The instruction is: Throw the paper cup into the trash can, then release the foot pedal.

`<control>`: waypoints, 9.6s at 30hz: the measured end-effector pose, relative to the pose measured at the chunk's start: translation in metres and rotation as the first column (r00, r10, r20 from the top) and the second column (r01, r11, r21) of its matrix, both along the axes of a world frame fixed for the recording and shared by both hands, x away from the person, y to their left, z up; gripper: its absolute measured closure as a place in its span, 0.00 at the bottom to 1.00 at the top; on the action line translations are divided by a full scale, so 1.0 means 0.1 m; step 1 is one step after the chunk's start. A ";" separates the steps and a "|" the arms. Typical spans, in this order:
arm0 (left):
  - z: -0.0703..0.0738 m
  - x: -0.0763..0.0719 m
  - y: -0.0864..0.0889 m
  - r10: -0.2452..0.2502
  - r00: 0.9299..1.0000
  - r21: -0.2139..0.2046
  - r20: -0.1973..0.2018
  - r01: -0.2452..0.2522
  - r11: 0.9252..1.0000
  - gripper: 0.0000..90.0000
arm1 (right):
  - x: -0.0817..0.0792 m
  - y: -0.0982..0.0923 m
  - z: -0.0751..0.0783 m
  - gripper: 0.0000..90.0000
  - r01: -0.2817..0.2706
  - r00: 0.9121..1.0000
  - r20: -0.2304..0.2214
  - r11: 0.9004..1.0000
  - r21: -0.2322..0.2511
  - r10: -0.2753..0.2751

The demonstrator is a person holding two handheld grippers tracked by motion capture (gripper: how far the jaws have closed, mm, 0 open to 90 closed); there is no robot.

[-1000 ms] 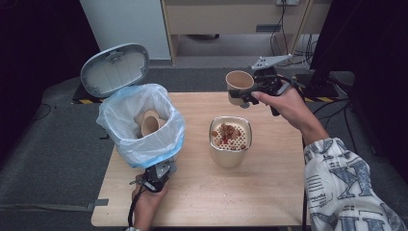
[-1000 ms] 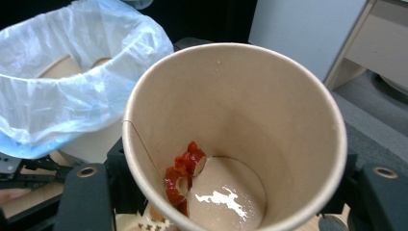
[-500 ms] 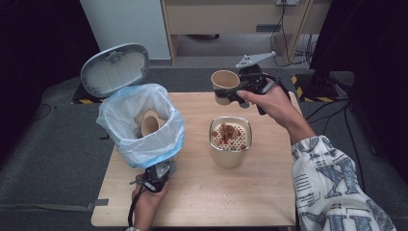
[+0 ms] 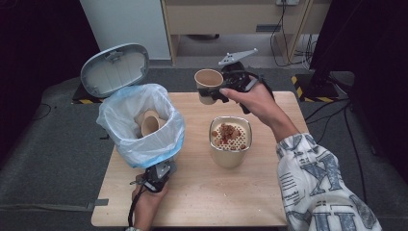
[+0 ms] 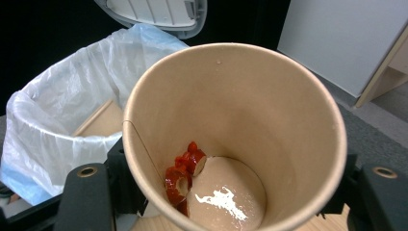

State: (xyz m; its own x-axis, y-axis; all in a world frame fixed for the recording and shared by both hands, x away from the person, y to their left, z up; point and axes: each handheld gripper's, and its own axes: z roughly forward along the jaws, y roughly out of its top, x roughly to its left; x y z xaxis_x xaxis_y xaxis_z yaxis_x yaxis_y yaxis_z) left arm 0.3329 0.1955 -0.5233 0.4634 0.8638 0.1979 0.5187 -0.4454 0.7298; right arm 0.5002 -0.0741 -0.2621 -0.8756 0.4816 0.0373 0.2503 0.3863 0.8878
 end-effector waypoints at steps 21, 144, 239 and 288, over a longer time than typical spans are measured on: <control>0.00 0.00 0.00 -0.001 1.000 -0.001 0.001 0.001 1.000 0.98 | 0.00 0.60 0.10 0.35 -0.057 0.998 -0.020 0.998 0.030 0.057; 0.00 0.00 0.00 -0.002 1.000 -0.003 -0.001 0.002 1.000 0.98 | 0.02 0.72 -0.29 0.11 -0.023 0.999 -0.023 1.000 0.022 0.023; 0.11 -0.16 -0.12 -0.079 0.997 -0.104 0.008 0.079 0.991 0.33 | -0.20 -1.66 -1.12 0.06 0.551 0.834 -0.028 0.834 0.001 -0.551; 0.09 -0.16 -0.15 -0.115 0.993 -0.093 0.015 0.116 0.989 0.32 | -0.38 -1.72 -2.40 0.07 0.633 0.740 -0.139 0.751 -0.189 -0.658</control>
State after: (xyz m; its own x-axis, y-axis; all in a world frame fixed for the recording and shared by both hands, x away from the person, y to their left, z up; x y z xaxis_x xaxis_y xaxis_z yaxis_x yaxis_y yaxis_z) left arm 0.3171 0.1808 -0.5138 0.5599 0.8194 0.1230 0.4608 -0.4313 0.7757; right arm 0.4627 -0.2462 -0.5023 -0.3344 0.9401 0.0666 0.6326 0.1716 0.7552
